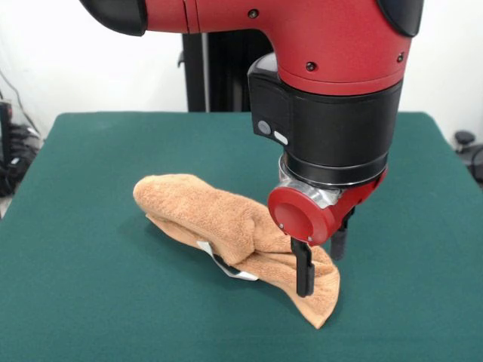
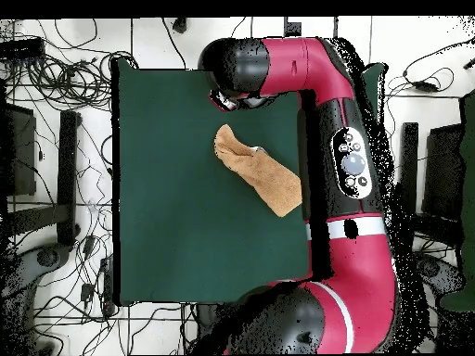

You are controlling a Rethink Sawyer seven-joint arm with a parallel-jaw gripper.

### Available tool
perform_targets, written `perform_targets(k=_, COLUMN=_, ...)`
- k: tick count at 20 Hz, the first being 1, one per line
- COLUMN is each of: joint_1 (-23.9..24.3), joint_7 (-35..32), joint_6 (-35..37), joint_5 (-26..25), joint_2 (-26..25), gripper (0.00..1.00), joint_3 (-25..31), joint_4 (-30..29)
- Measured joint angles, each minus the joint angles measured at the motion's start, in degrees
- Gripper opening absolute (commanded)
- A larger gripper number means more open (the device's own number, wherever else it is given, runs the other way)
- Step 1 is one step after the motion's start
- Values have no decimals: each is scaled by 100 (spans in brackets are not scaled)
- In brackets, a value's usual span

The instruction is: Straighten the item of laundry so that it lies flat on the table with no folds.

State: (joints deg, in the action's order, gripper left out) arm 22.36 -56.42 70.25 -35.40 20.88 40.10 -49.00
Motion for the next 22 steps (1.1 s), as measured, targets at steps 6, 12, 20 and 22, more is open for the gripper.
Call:
perform_targets(k=6, joint_1=9, joint_7=0, joint_6=-1, joint_5=-1, joint_2=12, gripper=100, joint_3=0, joint_4=-76)
perform_targets(k=12, joint_1=34, joint_7=0, joint_6=-1, joint_5=6, joint_2=20, gripper=100, joint_3=0, joint_4=-196)
perform_targets(k=20, joint_1=96, joint_7=0, joint_6=-1, joint_5=57, joint_2=70, gripper=100, joint_3=0, joint_4=-278)
perform_targets(k=22, joint_1=125, joint_7=0, joint_6=-1, joint_5=57, joint_2=78, gripper=100, joint_3=-1, joint_4=-278)
